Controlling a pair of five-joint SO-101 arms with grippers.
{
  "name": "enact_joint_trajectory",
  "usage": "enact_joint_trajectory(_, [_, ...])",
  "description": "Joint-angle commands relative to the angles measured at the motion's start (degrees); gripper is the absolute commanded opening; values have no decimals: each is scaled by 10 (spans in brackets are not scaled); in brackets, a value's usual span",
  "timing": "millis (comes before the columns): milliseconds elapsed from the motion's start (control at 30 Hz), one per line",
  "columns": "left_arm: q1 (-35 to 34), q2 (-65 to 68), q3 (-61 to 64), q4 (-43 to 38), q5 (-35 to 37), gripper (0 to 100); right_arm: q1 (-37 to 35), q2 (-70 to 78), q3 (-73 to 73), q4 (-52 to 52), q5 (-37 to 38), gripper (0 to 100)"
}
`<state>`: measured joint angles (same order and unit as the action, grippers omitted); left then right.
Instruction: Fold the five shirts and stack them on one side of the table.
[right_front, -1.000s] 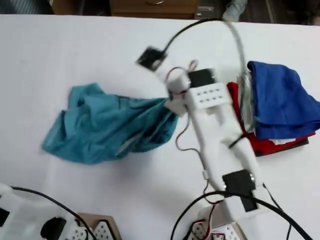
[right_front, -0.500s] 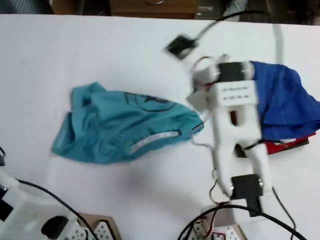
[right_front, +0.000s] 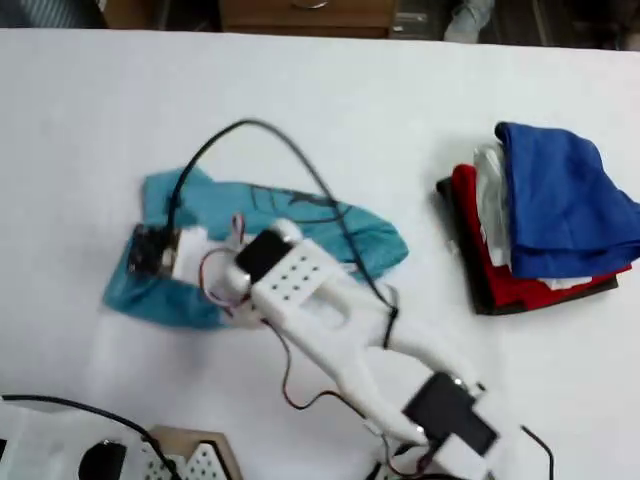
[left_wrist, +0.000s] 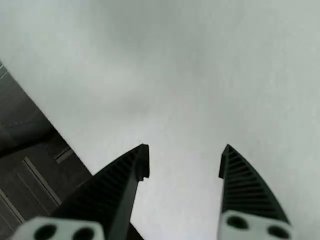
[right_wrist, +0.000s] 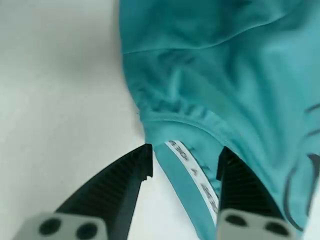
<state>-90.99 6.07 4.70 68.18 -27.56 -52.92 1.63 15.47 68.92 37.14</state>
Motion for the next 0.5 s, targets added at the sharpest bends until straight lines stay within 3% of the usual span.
enact_joint_trajectory(0, [-25, -4, -28, -3, 1, 249, -8, 40, 7, -48, -4, 213])
enact_joint_trajectory(300, [-15, -4, -27, 41, -18, 249, 7, 167, 5, -68, 1, 205])
enact_joint_trajectory(467, [-13, -6, -29, 41, -18, 249, 86, 175, -16, -51, 1, 53])
